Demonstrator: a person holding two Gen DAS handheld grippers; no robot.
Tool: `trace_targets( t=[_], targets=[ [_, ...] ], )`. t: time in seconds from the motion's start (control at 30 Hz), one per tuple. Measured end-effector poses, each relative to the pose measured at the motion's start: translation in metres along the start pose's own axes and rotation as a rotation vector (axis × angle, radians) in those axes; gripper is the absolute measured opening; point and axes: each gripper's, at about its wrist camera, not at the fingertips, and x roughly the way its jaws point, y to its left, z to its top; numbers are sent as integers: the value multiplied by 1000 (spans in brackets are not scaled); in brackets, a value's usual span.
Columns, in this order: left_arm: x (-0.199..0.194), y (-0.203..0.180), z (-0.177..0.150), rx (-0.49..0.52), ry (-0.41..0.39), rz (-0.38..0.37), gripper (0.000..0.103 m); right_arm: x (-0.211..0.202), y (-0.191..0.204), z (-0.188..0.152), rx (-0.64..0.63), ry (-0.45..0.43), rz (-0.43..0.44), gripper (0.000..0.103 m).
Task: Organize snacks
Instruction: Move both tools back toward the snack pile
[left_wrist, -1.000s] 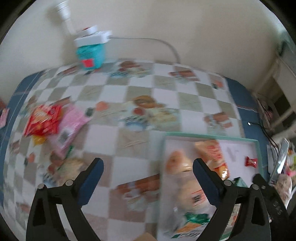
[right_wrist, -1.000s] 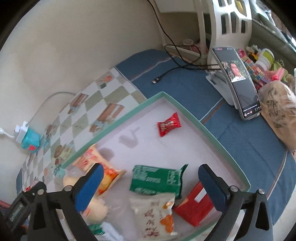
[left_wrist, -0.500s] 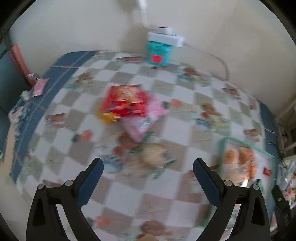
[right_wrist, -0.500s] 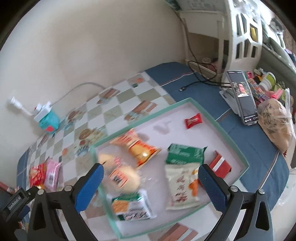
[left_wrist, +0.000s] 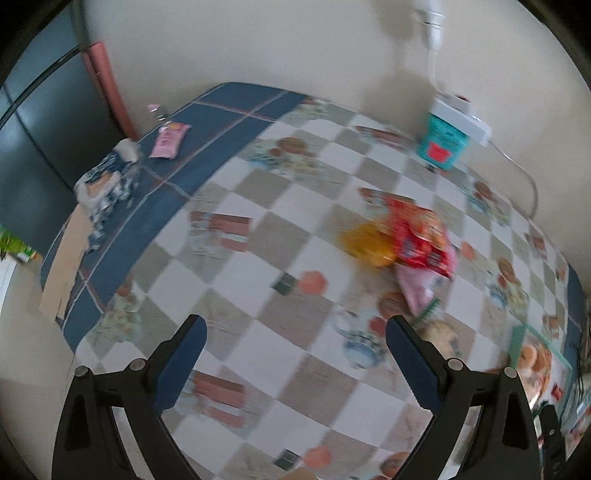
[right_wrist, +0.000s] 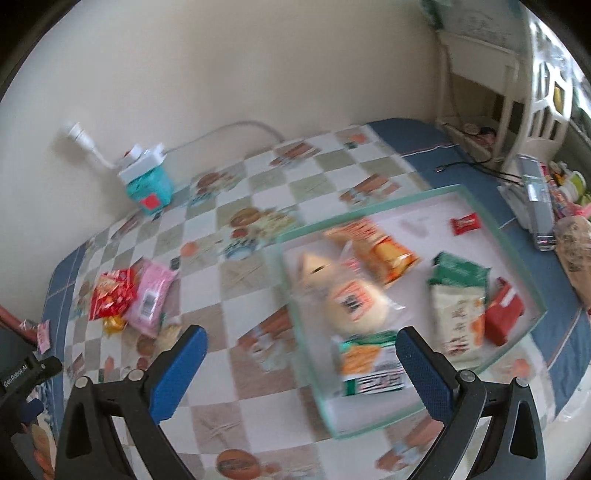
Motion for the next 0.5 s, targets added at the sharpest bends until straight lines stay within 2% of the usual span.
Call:
trace_targets(
  t=[0.33,0.5],
  targets=[
    [25,61,13,-121,41,61,98,19,54,-16,-59,53,66,103],
    [33,76,14,-177,59,70,98,31,66,-16,-83,70,47,103]
  ],
)
